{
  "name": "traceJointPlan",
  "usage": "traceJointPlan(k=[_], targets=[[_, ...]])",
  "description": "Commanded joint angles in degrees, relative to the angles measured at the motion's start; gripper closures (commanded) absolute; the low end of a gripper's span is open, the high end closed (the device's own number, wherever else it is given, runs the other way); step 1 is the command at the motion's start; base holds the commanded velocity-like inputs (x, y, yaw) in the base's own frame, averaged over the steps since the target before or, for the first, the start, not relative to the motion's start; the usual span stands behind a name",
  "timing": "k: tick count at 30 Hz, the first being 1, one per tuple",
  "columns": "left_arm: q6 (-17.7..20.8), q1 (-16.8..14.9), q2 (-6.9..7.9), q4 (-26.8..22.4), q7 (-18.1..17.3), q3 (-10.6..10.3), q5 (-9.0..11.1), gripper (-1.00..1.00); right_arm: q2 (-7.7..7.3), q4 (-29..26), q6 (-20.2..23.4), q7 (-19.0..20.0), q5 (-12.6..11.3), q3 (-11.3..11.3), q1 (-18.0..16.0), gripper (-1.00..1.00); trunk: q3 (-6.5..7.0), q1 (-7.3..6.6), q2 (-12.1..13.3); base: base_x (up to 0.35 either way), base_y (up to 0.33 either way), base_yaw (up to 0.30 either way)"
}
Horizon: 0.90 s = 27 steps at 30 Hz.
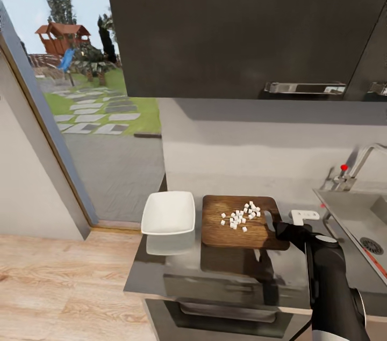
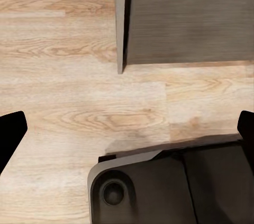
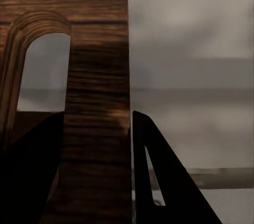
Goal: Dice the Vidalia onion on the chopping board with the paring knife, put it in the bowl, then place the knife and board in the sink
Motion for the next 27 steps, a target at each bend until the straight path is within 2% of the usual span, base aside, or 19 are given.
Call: traceJointPlan(k=[1,27], targets=[[-0.08,-0.01,0.09,-0.08,0.08,-0.40,0.60,-1.00,0.04,-0.08,0.12,0.58,0.56,-0.12,-0.07,1.00,-0.02,0.04,-0.11,0.000,0.006,0.000],[-0.08,-0.01,0.09,-0.11,0.08,-0.40,0.60,-1.00,0.08,-0.03,0.12,0.58,0.56,-0.06,-0.07,1.00,2.33,0.04,-0.11,0.085,0.187,0.000]])
